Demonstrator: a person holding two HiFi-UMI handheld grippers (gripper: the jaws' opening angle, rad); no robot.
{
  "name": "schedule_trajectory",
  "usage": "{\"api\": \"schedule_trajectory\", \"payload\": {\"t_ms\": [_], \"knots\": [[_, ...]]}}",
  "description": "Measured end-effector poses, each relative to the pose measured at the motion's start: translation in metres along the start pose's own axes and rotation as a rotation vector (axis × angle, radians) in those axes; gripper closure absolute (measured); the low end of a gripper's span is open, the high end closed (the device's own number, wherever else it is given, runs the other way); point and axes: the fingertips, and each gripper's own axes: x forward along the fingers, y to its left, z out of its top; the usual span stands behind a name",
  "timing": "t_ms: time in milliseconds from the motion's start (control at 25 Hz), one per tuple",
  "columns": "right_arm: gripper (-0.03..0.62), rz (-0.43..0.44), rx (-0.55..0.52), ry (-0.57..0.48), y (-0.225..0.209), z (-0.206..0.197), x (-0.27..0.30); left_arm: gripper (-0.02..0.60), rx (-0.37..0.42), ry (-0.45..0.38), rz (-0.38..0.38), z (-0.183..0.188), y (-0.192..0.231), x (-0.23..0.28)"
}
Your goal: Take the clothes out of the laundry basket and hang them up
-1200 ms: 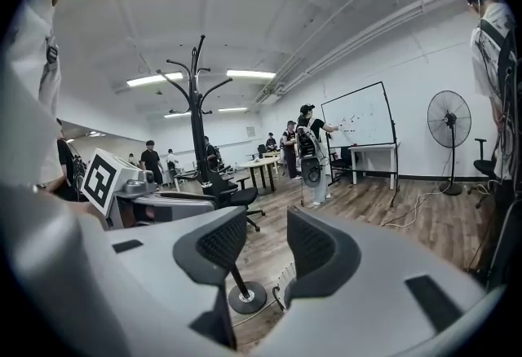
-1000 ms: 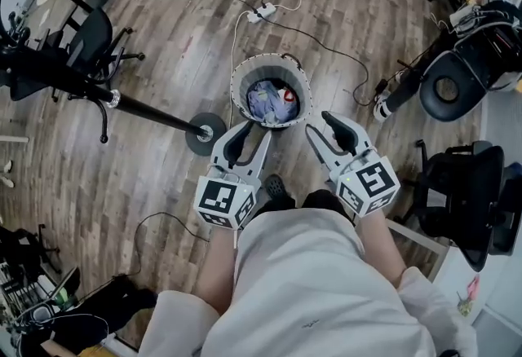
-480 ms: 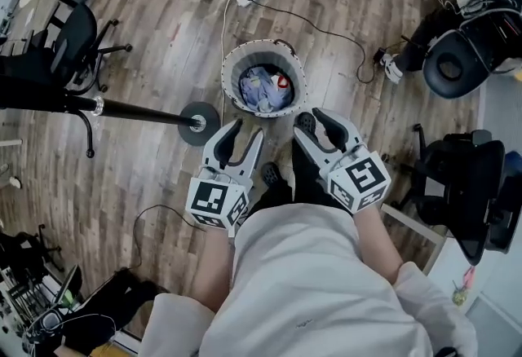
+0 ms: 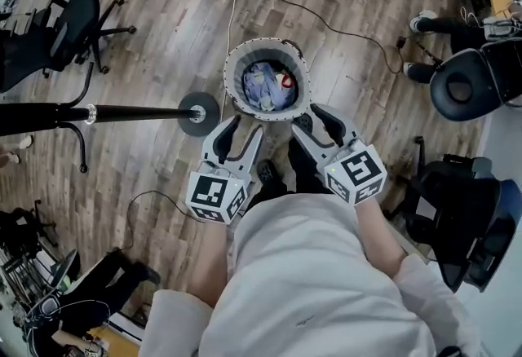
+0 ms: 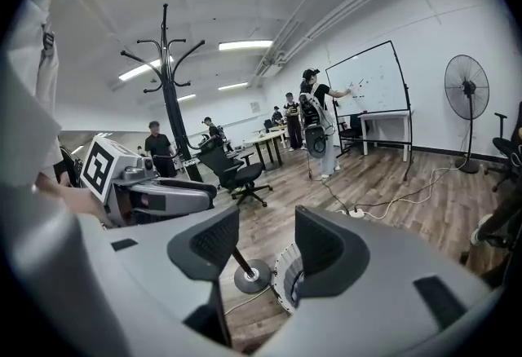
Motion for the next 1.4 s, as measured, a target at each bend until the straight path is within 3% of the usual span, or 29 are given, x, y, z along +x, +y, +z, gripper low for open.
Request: {"api": "schedule_trajectory", "payload": {"t_ms": [440,800,1160,1400], "knots": [[0.381,0.163,-0.023,0.121,-0.054,-0.015,0.050,0.396,-0.091,0.073,0.085,-0.010,0.003,0.075],[0.381,0.244,-0.028,0.216,-0.103,-0.036,0.083,0.396,-0.140,0.112,0.175,-0.021,0.018,0.120],[0.382,0.243,-0.031,0.267,-0.135,-0.065,0.120,0.396,-0.147,0.143,0.225,-0.038,0.035,0.136],[0.384,0.216,-0.023,0.318,-0.139,-0.093,0.137,0.396,-0.157,0.151,0.200,-0.057,0.051,0.150]]}}
